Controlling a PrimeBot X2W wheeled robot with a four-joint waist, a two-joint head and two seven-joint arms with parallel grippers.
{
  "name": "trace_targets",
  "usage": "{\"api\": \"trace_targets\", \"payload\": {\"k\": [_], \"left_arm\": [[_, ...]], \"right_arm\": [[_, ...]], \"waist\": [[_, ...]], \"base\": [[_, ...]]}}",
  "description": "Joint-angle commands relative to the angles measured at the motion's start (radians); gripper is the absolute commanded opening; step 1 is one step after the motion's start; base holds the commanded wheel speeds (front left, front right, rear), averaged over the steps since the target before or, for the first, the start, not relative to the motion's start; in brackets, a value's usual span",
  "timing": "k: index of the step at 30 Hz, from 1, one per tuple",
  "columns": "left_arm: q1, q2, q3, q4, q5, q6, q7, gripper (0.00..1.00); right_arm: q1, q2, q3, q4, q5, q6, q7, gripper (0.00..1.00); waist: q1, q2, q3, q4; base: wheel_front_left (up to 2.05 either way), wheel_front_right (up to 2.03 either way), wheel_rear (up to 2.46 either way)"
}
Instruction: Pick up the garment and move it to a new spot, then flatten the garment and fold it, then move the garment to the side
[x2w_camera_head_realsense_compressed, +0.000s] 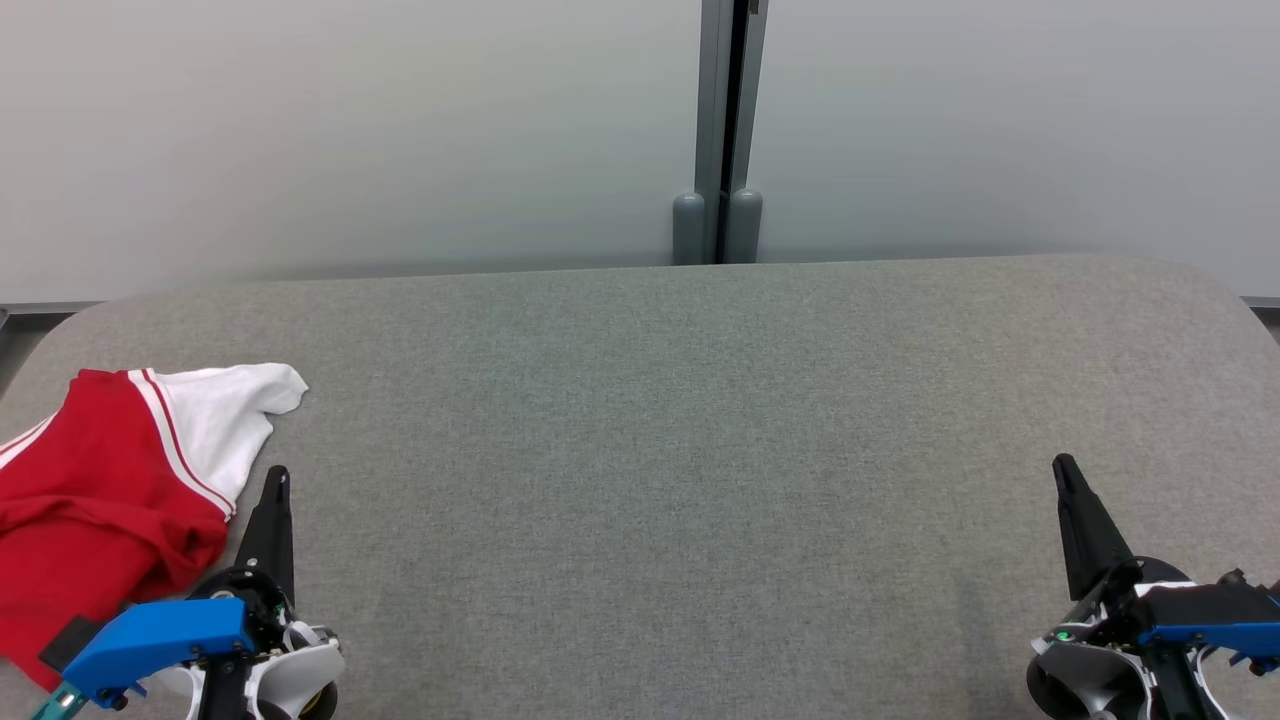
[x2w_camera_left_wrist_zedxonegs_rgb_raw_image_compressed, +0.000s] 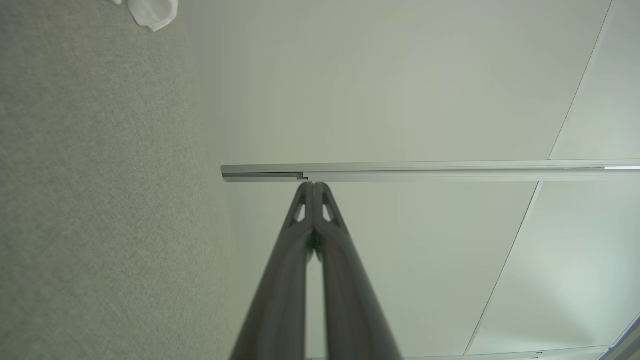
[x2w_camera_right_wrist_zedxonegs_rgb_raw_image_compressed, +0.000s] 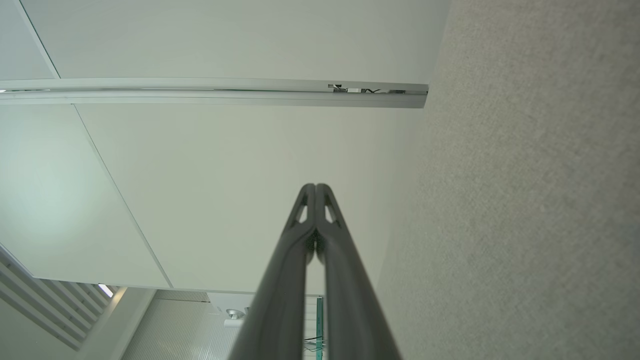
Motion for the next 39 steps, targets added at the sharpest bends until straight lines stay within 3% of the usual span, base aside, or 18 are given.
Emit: {"api": "trace_targets", "payload": {"k": [1,39], "left_arm": [[-0.009,0.0,0.001,-0.005,-0.003,-0.005,0.003,0.0],[-0.009,0.0,0.001,-0.005,-0.003,-0.005,0.003,0.0]], "right_arm": [[0.012,0.0,-0.002,-0.003,0.003,0.0,0.003,0.0],[0.013,0.0,-0.002,-0.003,0.003,0.0,0.003,0.0]], "waist": [[0.0,0.0,0.0,0.0],[0.0,0.0,0.0,0.0]], "base": [[0.0,0.0,0.0],[0.0,0.0,0.0]]}}
